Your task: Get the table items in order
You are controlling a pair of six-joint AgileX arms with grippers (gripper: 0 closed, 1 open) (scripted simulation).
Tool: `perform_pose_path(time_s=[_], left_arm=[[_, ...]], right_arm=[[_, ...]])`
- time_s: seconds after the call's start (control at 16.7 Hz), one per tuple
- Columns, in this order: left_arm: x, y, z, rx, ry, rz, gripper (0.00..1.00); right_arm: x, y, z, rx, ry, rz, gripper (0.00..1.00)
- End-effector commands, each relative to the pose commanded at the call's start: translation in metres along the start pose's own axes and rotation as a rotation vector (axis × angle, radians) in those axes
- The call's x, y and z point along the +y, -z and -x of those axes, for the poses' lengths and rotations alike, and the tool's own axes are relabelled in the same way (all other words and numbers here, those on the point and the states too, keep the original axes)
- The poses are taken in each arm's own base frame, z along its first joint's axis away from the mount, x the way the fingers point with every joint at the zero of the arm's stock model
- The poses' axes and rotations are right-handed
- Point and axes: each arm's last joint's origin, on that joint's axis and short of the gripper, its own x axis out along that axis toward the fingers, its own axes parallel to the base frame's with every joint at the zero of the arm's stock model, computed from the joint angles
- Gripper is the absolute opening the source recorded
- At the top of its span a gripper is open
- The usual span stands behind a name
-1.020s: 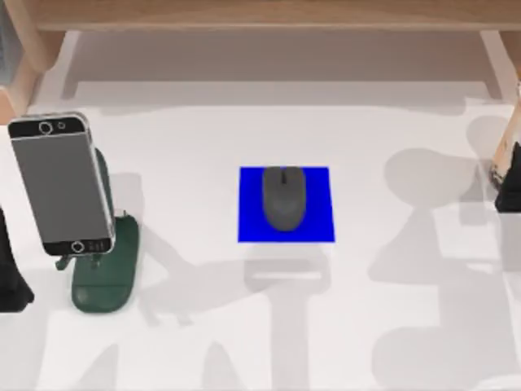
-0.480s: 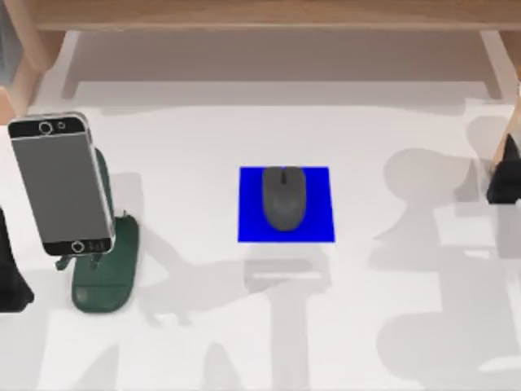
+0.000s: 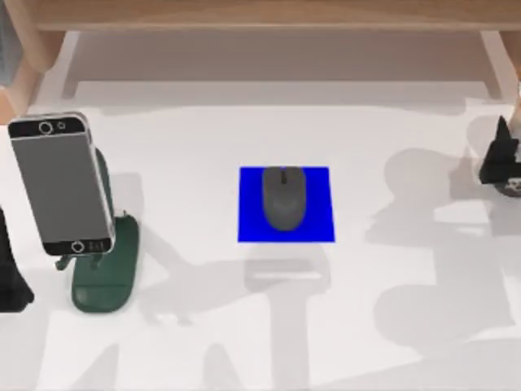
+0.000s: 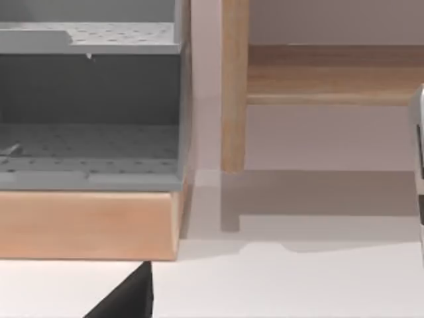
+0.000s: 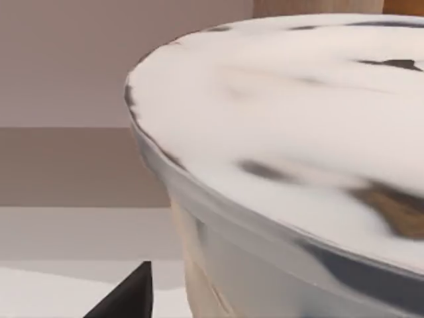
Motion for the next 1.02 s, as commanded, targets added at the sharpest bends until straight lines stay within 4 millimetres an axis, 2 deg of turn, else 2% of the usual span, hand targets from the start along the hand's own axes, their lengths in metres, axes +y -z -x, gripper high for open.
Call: perform_pose_path(time_s=[0.18,0.96,1.02], left_arm=[[0.0000,0.0000,0.0000,0.000,0.000,0.000,1.00],[0.0000,0.0000,0.0000,0.000,0.000,0.000,1.00],[0.0000,0.0000,0.0000,0.000,0.000,0.000,1.00]], right_arm=[[0.0000,0.0000,-0.0004,0.000,0.000,0.000,1.00],[0.0000,0.0000,-0.0004,0.000,0.000,0.000,0.02],[0.0000,0.0000,-0.0004,0.000,0.000,0.000,0.00]])
